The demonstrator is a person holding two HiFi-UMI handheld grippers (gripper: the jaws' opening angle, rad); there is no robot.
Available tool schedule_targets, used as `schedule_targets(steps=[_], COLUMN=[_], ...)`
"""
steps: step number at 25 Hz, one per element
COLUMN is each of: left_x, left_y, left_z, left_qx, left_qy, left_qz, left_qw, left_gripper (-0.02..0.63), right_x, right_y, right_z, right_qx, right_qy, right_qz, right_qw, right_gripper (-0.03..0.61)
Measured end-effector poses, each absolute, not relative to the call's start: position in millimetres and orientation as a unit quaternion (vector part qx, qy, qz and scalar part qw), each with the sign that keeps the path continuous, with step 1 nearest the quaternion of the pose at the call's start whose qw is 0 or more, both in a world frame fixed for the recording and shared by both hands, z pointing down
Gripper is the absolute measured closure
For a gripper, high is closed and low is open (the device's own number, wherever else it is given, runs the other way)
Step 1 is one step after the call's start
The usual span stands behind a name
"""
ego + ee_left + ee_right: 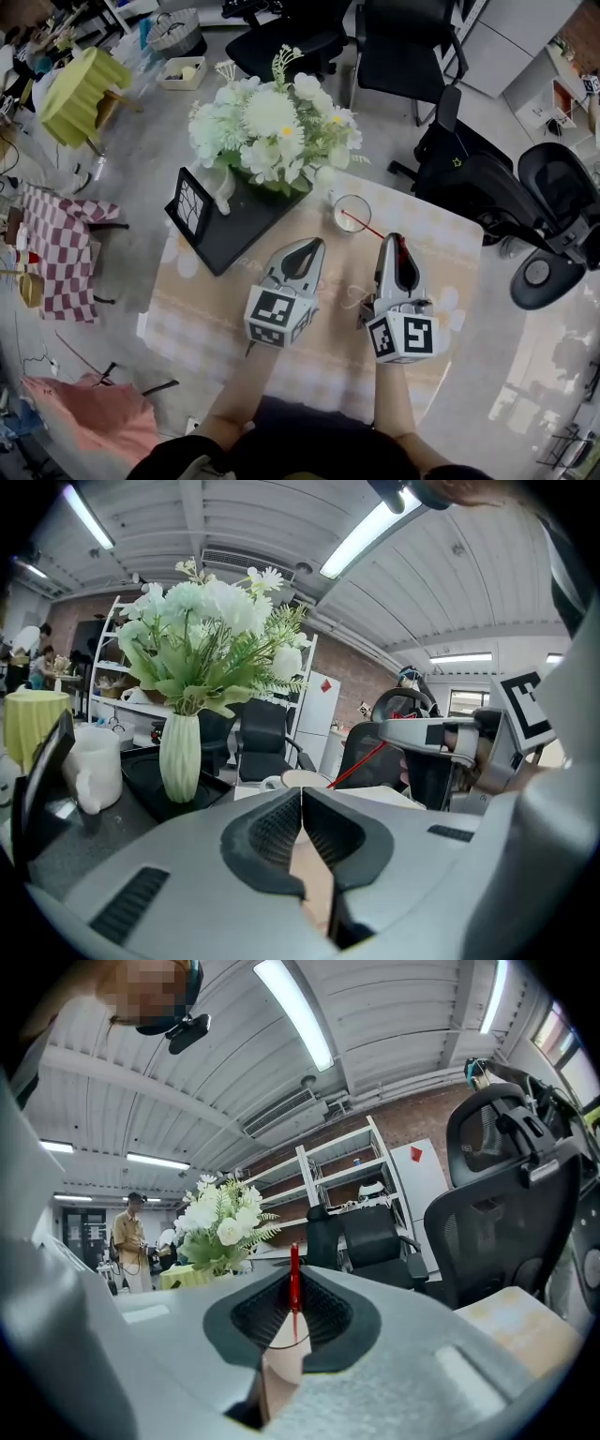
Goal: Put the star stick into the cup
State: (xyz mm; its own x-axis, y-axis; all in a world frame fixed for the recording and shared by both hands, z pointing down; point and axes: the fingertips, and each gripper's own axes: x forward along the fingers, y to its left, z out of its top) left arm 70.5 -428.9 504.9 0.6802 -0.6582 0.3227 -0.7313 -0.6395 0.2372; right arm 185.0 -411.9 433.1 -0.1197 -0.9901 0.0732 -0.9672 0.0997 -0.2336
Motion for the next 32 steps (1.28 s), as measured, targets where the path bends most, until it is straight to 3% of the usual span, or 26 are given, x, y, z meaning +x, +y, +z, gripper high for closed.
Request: schedule_targets(steps=[17,28,32], left_x=[65,55,56], left_y=[-402,-385,-376], left_z=[482,473,468], left_qx=[0.903,0.902,0.905], left_qy=[-0.386,-0.391,-0.388], left_qz=[0.096,0.094,0.092], left_qw=[0.161,0.155,0.151], left_gripper=[0.601,0.601,0.601], right_x=[170,168,170], right_y=[-405,-394,-384], right_z=[449,441,434], right_qx=[-0.662,-0.664,-0.668], right_qy=[0.741,0.739,0.736], right_qz=[-0.109,-0.109,-0.106], right_qw=[0.026,0.023,0.025], right_gripper=[0.556,0.462,0.456])
